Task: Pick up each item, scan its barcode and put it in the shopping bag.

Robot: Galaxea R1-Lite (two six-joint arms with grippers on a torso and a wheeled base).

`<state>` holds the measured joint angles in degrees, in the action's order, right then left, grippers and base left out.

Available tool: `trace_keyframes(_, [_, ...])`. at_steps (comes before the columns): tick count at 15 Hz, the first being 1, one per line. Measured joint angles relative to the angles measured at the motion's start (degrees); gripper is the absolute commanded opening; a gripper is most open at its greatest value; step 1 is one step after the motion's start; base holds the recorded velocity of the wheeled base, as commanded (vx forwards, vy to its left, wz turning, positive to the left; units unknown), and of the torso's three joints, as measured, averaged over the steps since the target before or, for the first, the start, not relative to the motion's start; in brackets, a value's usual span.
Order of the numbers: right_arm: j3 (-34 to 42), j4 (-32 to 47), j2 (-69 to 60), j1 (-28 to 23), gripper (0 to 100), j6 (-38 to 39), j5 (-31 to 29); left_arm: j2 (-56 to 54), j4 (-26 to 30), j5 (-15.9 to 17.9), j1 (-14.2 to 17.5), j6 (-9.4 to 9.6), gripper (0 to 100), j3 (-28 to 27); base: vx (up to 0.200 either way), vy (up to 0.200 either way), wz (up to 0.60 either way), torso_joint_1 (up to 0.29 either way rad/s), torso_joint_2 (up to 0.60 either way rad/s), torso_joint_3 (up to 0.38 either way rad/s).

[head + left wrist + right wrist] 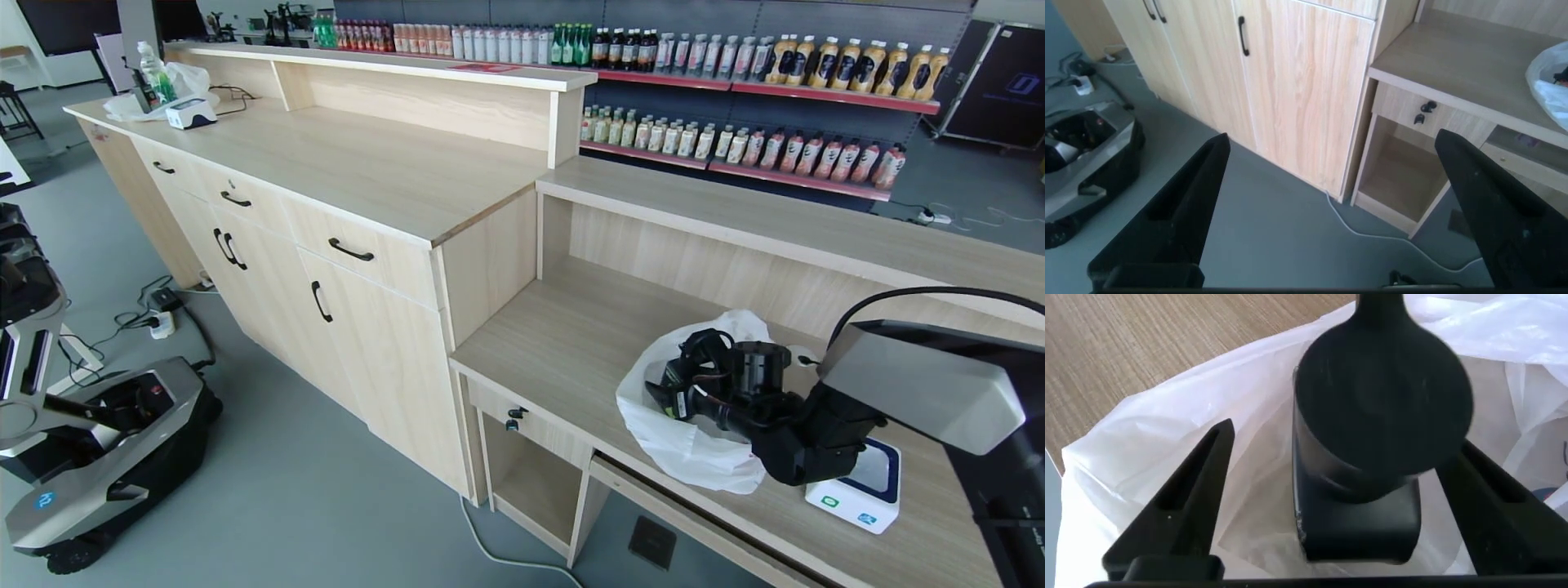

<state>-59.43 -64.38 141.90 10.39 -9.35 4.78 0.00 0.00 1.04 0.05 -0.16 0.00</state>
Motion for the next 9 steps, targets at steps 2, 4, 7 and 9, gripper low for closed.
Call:
trace_keyframes(2, [0.9, 1.5, -4.2, 0.0, 100, 0.1, 0.0, 0.0, 0.0, 0.0, 0.0, 0.02, 100, 0.0, 0.000, 0.000, 0.00, 0.000, 0.00, 0.000])
trace_keyframes(4, [3.5, 2.9, -10.0, -0.3, 100, 0.0, -0.1, 0.0, 0.0, 0.0, 0.0, 0.00, 100, 0.0, 0.000, 0.000, 0.00, 0.000, 0.00, 0.000])
trace_keyframes(7, [12.3, 6.3, -22.6, -2.0, 100, -1.2, -0.3, 0.0, 0.0, 0.0, 0.0, 0.00, 100, 0.0, 0.000, 0.000, 0.00, 0.000, 0.00, 0.000])
trace_keyframes(9, [19.6, 9.8, -33.3, -4.5, 100, -5.0, -0.4, 0.0, 0.0, 0.0, 0.0, 0.00, 100, 0.0, 0.000, 0.000, -0.60, 0.000, 0.00, 0.005])
